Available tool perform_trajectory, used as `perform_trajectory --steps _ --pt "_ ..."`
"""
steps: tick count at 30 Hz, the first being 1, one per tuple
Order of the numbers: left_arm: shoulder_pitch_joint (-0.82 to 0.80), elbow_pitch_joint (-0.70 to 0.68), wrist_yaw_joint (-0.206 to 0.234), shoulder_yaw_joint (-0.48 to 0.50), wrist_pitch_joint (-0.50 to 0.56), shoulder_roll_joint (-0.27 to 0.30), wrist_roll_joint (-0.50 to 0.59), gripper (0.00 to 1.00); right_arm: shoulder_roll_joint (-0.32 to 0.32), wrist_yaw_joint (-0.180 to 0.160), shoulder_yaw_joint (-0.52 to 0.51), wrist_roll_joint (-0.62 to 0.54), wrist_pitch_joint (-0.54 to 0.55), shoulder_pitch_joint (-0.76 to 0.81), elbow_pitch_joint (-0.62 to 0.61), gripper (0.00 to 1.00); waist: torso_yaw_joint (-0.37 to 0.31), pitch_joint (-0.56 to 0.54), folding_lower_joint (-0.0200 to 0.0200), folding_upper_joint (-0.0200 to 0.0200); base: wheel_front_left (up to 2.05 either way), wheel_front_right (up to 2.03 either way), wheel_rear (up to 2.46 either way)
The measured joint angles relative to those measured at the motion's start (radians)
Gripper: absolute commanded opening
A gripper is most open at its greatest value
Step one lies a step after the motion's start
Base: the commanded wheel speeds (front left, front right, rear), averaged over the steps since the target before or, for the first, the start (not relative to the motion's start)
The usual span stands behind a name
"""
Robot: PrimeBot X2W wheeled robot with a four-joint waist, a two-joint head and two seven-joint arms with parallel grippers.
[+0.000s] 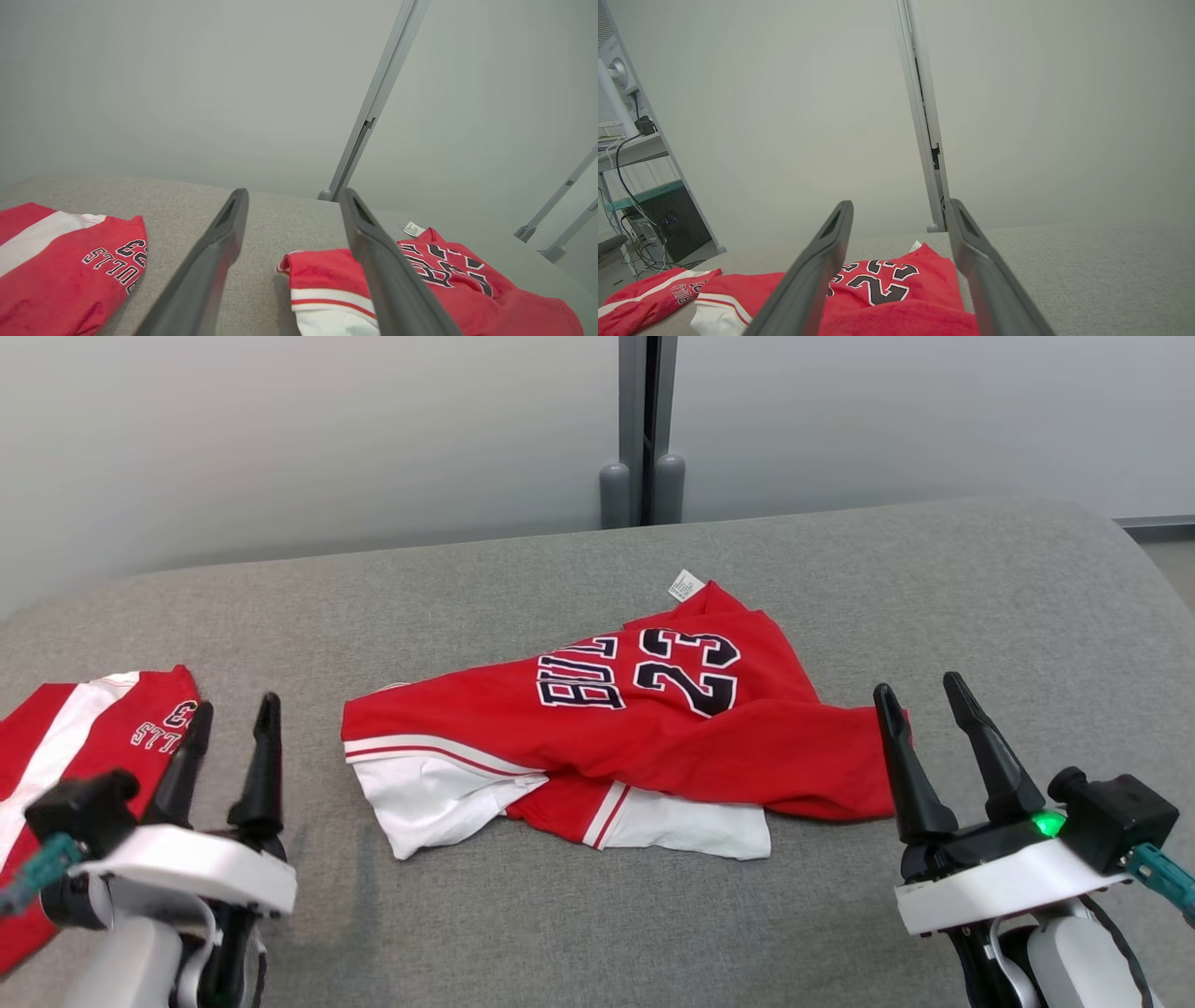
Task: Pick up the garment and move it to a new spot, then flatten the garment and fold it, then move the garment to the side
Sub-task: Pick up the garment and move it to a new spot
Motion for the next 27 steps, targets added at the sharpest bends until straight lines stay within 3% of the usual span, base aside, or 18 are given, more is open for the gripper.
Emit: perform_trajectory --steps 5,10,13,19,27 --pt "0.112 -0.142 0.076 0.040 -0.022 -0.029 0.110 1.00 0.010 0.000 -0.029 -0.025 0.000 0.033 -0.026 1.00 0.018 0.003 0.0000 0.0000 0.00 0.00 0.00" --pt "0.215 -0.259 0.091 0.149 -0.025 -0.132 0.218 1.00 0.032 0.000 -0.072 -0.045 0.000 0.064 -0.042 1.00 0.032 0.012 0.0000 0.0000 0.00 0.00 0.00" --pt "0.261 -0.298 0.073 0.195 -0.025 -0.194 0.280 1.00 0.041 0.000 -0.092 -0.059 0.000 0.080 -0.049 1.00 0.035 0.012 0.0000 0.0000 0.00 0.00 0.00" --pt "0.323 -0.297 0.029 0.221 -0.025 -0.256 0.411 1.00 0.042 0.000 -0.108 -0.080 0.000 0.097 -0.029 1.00 0.046 0.008 0.0000 0.0000 0.00 0.00 0.00" --pt "0.325 -0.273 -0.011 0.254 -0.025 -0.288 0.435 1.00 0.026 0.000 -0.090 -0.085 0.000 0.091 -0.016 1.00 0.053 0.003 0.0000 0.0000 0.00 0.00 0.00"
